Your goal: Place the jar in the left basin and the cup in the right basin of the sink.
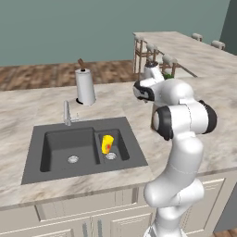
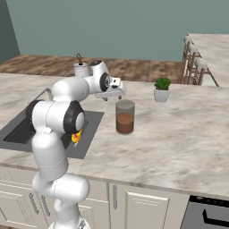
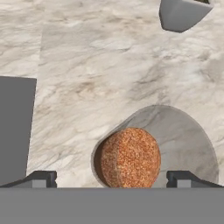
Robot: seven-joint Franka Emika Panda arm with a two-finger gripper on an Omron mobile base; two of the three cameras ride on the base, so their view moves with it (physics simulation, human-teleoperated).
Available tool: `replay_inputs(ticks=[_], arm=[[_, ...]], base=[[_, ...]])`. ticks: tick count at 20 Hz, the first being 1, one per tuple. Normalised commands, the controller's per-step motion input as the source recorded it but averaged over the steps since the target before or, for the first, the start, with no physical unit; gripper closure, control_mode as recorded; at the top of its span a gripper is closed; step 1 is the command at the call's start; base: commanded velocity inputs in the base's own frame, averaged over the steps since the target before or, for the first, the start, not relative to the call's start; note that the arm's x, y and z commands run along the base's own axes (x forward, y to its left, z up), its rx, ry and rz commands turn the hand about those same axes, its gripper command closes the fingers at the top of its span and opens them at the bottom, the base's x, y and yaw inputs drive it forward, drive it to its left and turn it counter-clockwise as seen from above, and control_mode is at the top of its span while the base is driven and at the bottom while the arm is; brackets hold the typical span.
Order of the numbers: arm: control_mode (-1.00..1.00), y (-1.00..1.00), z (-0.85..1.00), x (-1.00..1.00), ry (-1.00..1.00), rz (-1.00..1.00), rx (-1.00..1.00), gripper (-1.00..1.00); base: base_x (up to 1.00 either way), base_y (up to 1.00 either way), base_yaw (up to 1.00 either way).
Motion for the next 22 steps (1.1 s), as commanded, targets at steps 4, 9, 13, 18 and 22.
replay_inputs(ticks=[4,9,13,18,22], arm=[[-1.0,-0.03,-0.01,0.0,0.06,0.0,0.02,-1.0],[-1.0,-0.02,-0.06,0.0,0.05,0.0,0.01,-1.0],[-1.0,-0.08,-0.12,0.0,0.03,0.0,0.0,-1.0],[-1.0,-0.11,-0.27,-0.04,0.01,0.0,0.0,-1.0],[-1.0,-0.19,-0.27,0.0,0.0,0.0,0.0,-1.0]], base=[[0.0,0.0,0.0],[0.0,0.0,0.0],[0.0,0.0,0.0],[0.0,0.0,0.0],[0.0,0.0,0.0]])
